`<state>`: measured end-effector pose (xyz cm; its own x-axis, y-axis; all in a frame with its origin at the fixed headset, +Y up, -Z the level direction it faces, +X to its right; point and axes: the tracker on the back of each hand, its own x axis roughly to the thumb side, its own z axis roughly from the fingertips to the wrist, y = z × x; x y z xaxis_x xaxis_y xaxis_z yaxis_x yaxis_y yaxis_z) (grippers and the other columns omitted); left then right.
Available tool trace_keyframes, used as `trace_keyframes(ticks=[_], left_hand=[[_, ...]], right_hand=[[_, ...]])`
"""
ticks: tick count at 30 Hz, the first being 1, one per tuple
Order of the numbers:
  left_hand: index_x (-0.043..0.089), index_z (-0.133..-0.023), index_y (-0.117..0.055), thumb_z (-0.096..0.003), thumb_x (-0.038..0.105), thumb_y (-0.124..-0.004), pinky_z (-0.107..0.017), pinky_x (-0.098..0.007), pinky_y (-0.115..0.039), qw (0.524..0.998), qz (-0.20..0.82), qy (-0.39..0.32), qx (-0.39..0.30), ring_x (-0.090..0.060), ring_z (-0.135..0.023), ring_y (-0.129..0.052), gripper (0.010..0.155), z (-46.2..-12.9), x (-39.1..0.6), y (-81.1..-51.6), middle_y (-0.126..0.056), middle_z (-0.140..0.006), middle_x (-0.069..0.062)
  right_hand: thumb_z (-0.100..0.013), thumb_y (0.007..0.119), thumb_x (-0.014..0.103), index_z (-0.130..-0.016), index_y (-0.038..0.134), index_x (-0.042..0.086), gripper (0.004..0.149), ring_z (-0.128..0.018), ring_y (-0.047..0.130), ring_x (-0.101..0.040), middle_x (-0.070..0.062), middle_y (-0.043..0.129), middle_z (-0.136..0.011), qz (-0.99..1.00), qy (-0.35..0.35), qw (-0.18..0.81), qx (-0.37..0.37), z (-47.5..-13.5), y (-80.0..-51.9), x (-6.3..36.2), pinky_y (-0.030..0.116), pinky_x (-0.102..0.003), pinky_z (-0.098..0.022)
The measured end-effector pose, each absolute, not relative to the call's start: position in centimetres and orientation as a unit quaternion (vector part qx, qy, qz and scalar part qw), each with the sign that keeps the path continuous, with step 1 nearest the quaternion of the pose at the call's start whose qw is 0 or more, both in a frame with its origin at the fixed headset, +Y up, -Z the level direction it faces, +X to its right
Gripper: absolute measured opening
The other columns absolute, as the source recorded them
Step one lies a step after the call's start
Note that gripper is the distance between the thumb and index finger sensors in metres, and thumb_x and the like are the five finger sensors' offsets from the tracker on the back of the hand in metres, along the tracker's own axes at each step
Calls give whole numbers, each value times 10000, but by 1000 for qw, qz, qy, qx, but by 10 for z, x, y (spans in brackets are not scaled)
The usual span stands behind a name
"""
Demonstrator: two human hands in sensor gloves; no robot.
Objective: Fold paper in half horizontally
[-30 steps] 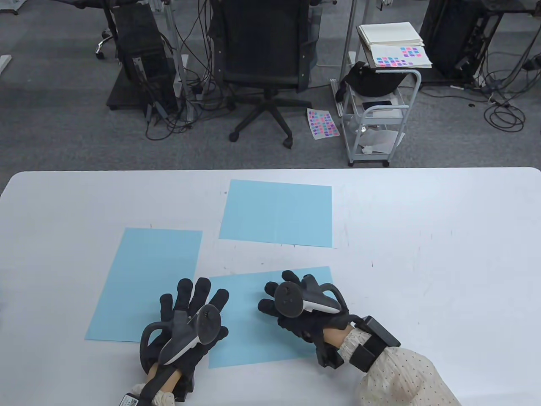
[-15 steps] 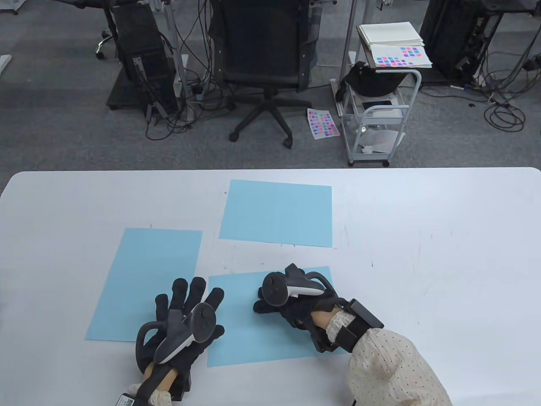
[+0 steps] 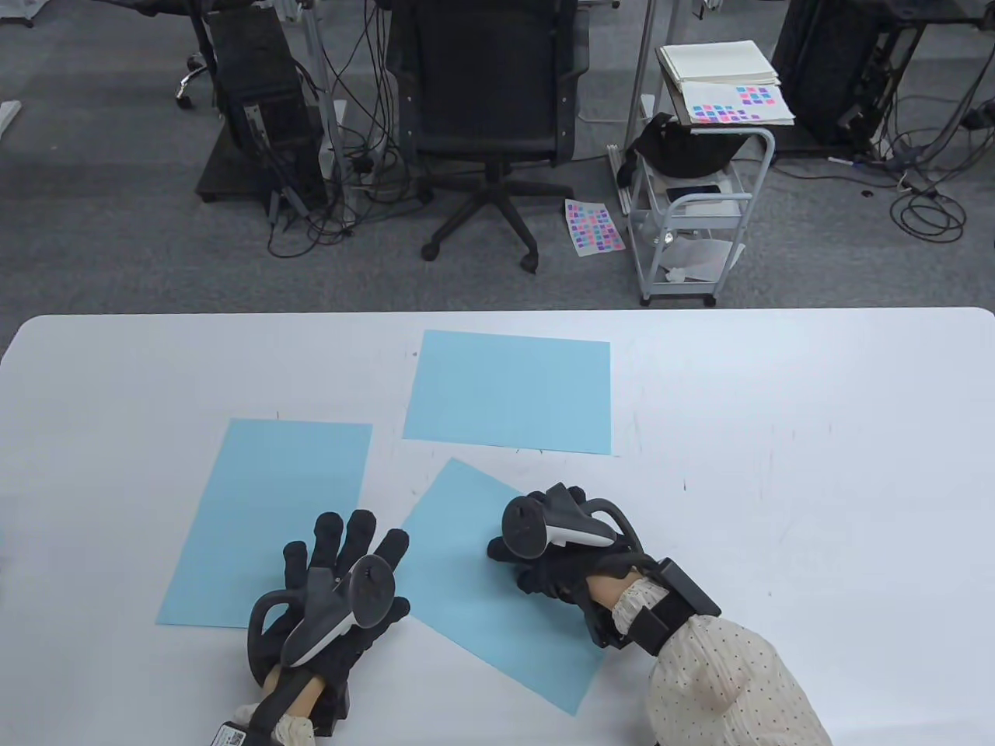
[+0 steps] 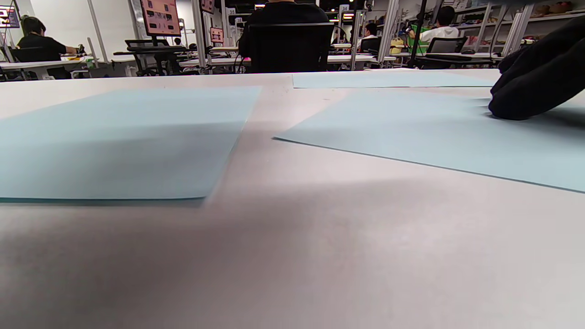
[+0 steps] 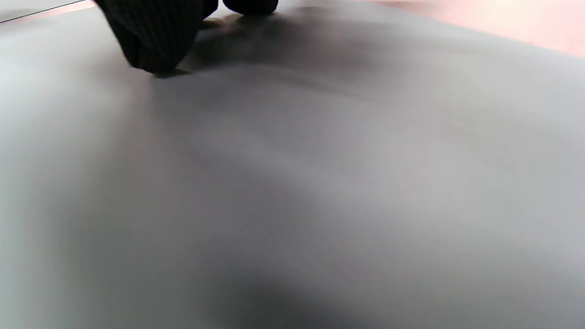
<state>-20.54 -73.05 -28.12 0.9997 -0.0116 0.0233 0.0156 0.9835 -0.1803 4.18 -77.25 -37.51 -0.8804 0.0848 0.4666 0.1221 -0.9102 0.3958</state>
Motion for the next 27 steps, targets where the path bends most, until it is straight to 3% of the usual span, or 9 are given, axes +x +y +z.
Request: trace_keyframes(ticks=[9,27], left_hand=[[608,-992,-205,-328,647,-645,-867,-620,-270,995,8,-10,-96,-264,-1160,-129,798,-283,-210,-731,-103,-1192,156],[605,-994,-208,-329,646,-647,-867,-618,-276,994,18,-3,-106,-267,-1160,-135,798,-287,-217,-732,-108,-1193,152]], right_hand=[[-441,719,501,-1040,453,386,666,-1055,127,-322,38,452,-1067,-960,-172,37,-217,-366,-774,24,162,-652,-741],[-449,676,539,-1030,359,334,692,-1034,155,-367,-17,385,-1004,-976,-211,-18,-54,-369,-781,0,190,-656,-733]])
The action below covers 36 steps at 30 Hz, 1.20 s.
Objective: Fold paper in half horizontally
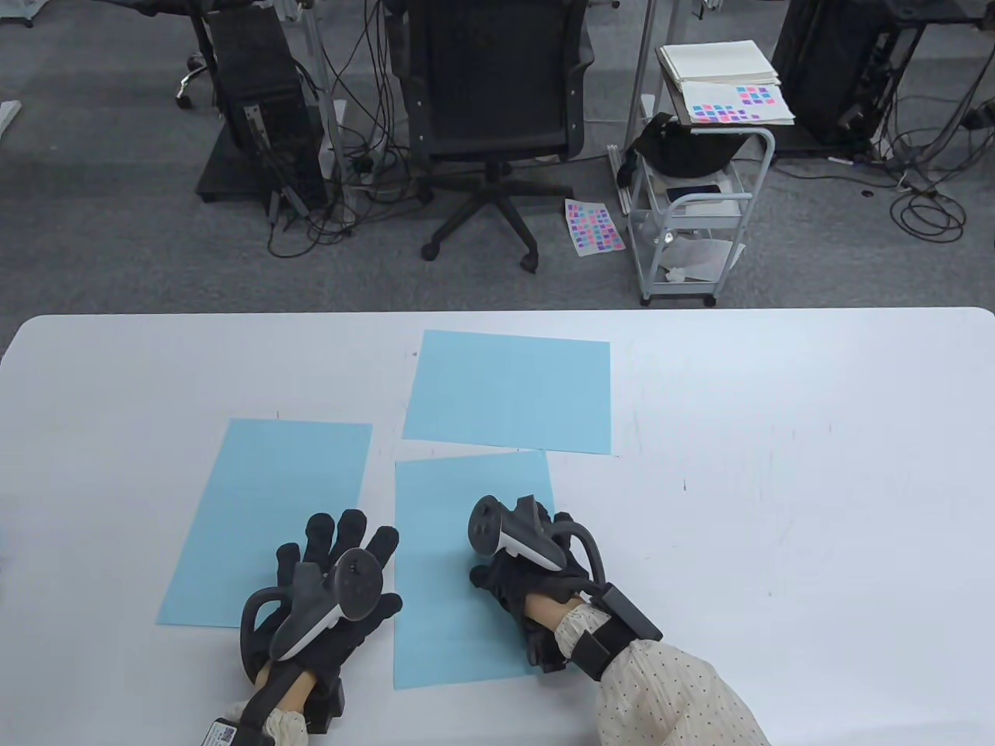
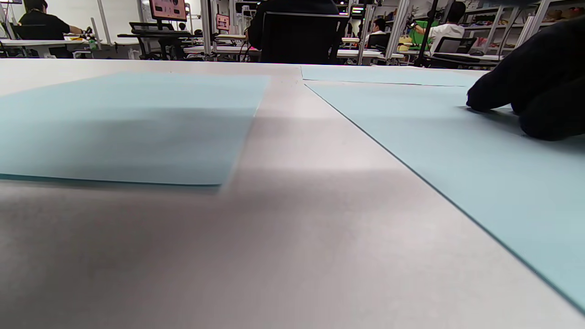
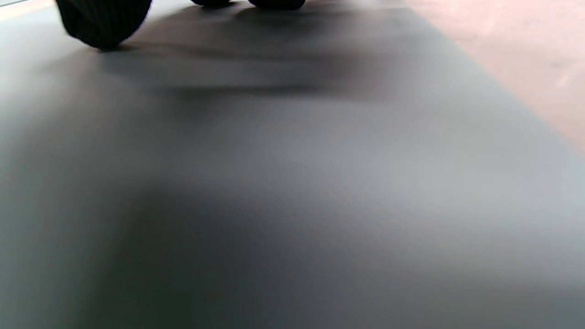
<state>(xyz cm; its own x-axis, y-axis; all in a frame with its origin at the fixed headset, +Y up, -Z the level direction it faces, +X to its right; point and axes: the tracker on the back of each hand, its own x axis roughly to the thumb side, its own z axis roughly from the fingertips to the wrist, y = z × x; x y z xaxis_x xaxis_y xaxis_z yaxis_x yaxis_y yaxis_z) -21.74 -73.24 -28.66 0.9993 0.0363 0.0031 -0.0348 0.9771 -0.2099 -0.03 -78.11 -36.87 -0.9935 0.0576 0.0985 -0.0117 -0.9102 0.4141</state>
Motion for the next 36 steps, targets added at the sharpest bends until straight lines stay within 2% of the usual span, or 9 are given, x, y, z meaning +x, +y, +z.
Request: trace_keyframes(ticks=[7,16,21,26,30,36], left_hand=[[605,-994,-210,-328,646,-647,-866,-619,-278,994,23,-5,-106,-266,-1160,-137,798,-287,-218,-733,-108,-1193,151],[605,-994,-206,-330,646,-646,-867,-617,-281,993,21,-7,-112,-267,-1160,-137,798,-286,-216,-735,-109,-1192,152],[604,-994,-207,-329,645,-646,-867,-616,-285,993,22,-6,-115,-265,-1160,-140,798,-286,-216,-736,-112,-1192,152],[604,-993,-207,-330,645,-646,-869,-613,-287,993,20,-4,-120,-264,-1160,-142,796,-286,-216,-737,-113,-1192,153],[603,-995,-208,-331,644,-646,-869,-614,-285,992,22,-2,-124,-266,-1160,-140,796,-286,-216,-738,-111,-1193,151],[603,-995,-209,-331,644,-646,-869,-614,-284,992,18,-2,-124,-265,-1160,-139,796,-287,-217,-738,-113,-1193,152]], right_hand=[[-453,656,550,-1065,356,312,721,-1043,197,-374,-13,426,-1043,974,220,14,49,-366,-772,2,222,-654,-739],[-464,688,488,-1069,406,344,682,-1054,222,-377,-4,388,-1146,979,166,86,79,-339,-741,49,225,-655,-743],[-464,723,441,-1051,466,385,643,-1067,267,-357,43,378,-1174,976,162,109,97,-320,-750,82,273,-643,-751],[-461,740,432,-1039,470,424,638,-1078,196,-333,97,319,-1182,965,204,117,116,-307,-774,108,211,-649,-748],[-455,733,458,-1041,418,451,665,-1072,98,-325,135,222,-1178,954,244,113,130,-304,-783,113,129,-654,-735],[-443,734,483,-1035,413,473,673,-1073,79,-321,146,190,-1176,955,238,113,135,-304,-783,111,102,-655,-730]])
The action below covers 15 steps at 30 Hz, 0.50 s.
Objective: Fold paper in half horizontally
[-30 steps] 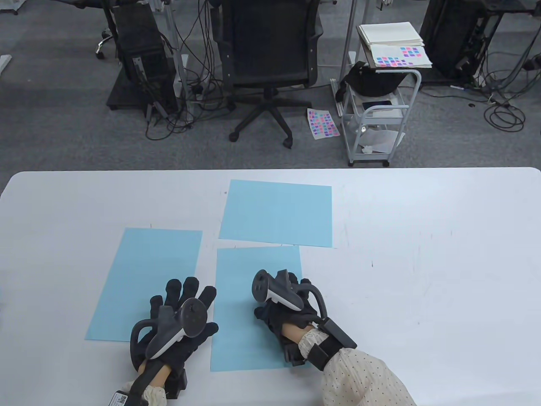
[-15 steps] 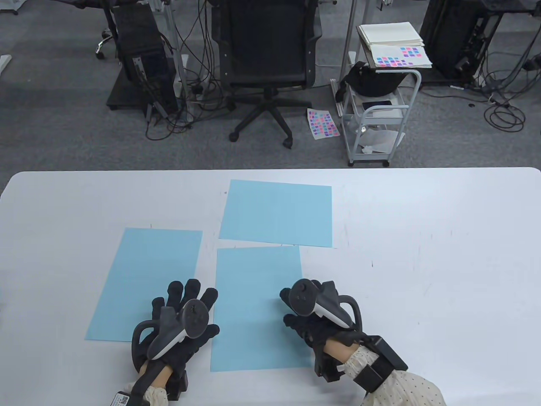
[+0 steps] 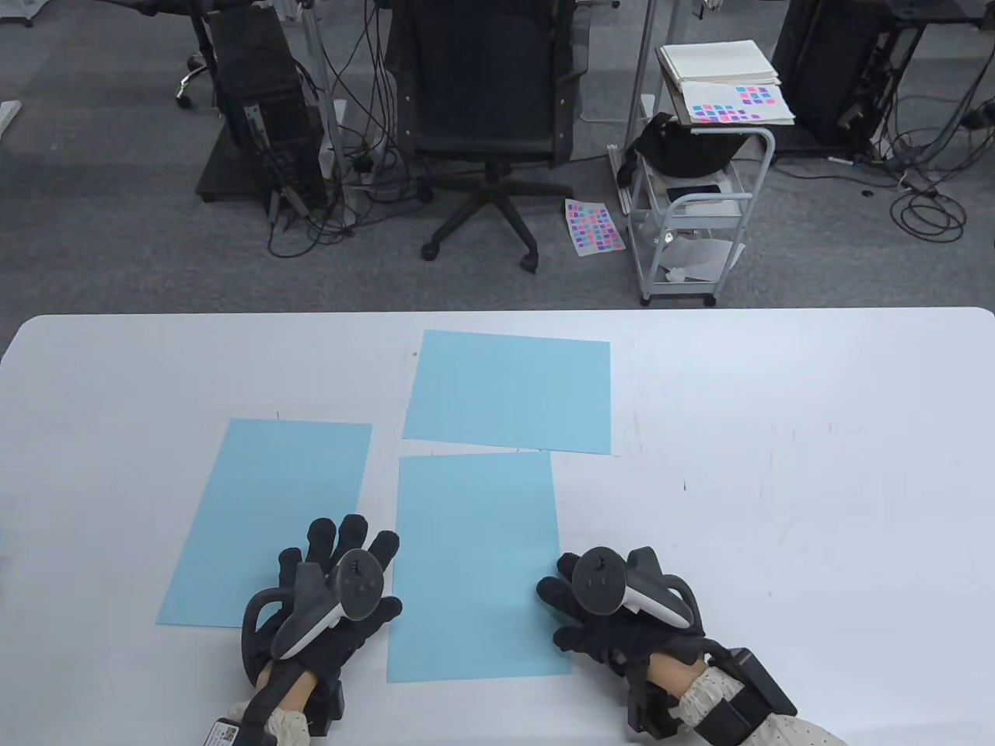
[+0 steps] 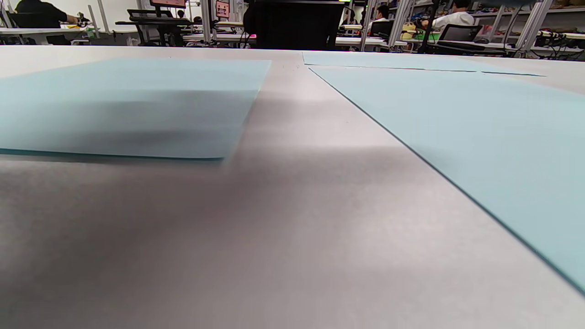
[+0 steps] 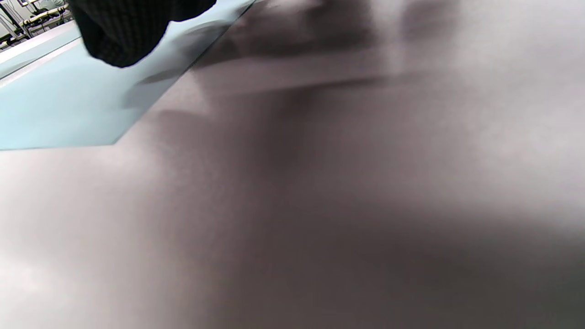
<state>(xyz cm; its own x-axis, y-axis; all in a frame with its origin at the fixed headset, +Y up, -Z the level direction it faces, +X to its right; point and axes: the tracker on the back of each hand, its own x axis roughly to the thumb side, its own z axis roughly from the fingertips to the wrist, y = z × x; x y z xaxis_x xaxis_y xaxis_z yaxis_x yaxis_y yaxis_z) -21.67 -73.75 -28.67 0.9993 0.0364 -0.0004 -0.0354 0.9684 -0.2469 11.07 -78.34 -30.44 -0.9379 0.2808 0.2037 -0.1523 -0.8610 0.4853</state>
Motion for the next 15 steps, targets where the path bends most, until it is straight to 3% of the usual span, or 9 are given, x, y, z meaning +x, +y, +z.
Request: trace_keyframes(ticks=[15], left_hand=[[601,-1001,-182,-338,653,-635,-878,-612,-255,990,24,-2,-136,-255,-1168,-111,805,-294,-215,-737,-93,-1198,164]], right_hand=[[-446,714,483,-1019,379,494,663,-1069,54,-308,170,159,-1161,954,249,89,139,-303,-790,108,94,-652,-730]])
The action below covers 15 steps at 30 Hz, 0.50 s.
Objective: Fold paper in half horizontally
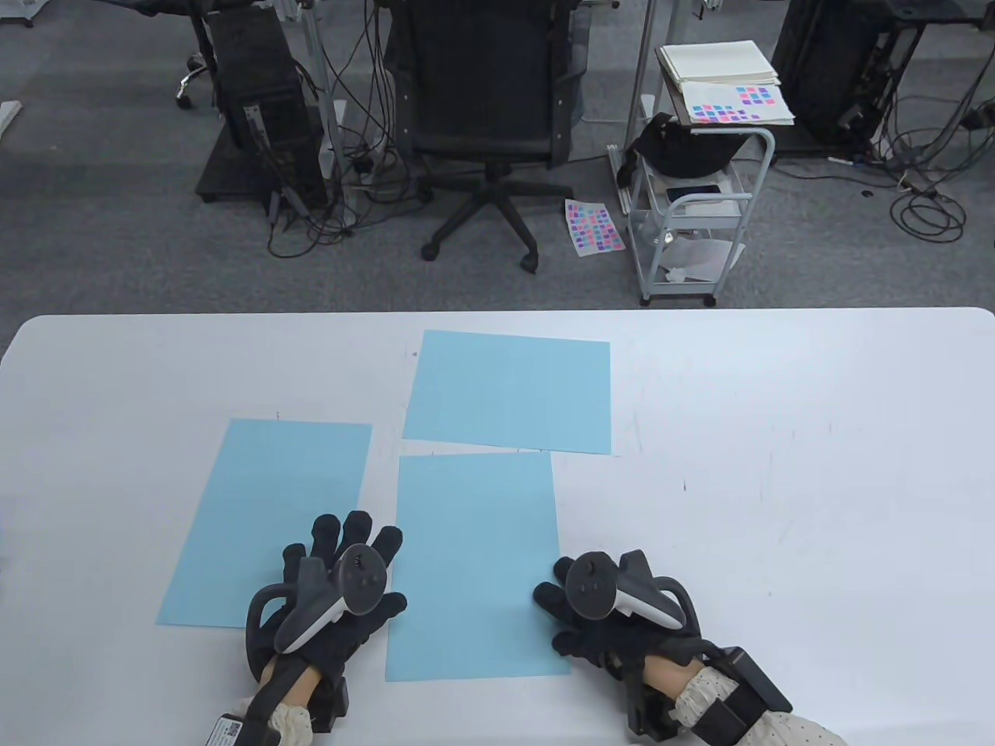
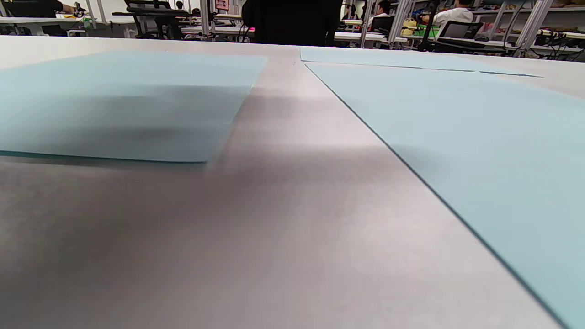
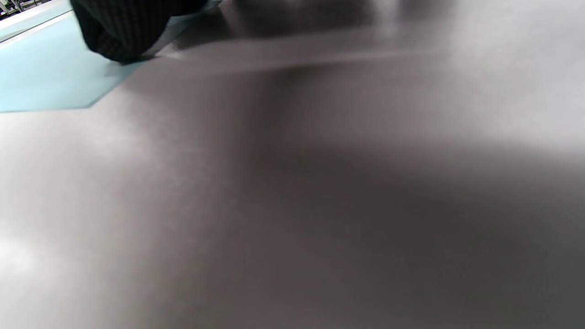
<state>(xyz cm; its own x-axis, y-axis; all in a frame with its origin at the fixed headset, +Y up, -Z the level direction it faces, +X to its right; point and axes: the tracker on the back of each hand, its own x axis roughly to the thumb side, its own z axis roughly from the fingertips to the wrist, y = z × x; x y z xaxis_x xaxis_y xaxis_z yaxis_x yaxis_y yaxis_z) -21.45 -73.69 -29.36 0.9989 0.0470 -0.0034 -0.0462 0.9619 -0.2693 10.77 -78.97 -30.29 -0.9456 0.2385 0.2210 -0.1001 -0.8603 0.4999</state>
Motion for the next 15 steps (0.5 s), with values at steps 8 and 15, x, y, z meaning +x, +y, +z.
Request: trace_keyframes(ticks=[8,15], left_hand=[[593,-1007,-128,-350,660,-623,-891,-601,-203,984,31,18,-176,-241,-1173,-57,826,-311,-219,-734,-51,-1200,178],[533,-1026,-125,-363,645,-610,-900,-571,-221,981,0,35,-190,-197,-1173,-75,829,-344,-212,-731,-84,-1196,202]], right_hand=[[-444,714,483,-1015,379,495,662,-1066,47,-307,170,153,-1159,953,251,90,141,-302,-790,108,101,-650,-733],[-447,712,483,-1013,379,499,657,-1063,33,-305,171,144,-1157,951,254,94,146,-301,-790,109,106,-650,-734]])
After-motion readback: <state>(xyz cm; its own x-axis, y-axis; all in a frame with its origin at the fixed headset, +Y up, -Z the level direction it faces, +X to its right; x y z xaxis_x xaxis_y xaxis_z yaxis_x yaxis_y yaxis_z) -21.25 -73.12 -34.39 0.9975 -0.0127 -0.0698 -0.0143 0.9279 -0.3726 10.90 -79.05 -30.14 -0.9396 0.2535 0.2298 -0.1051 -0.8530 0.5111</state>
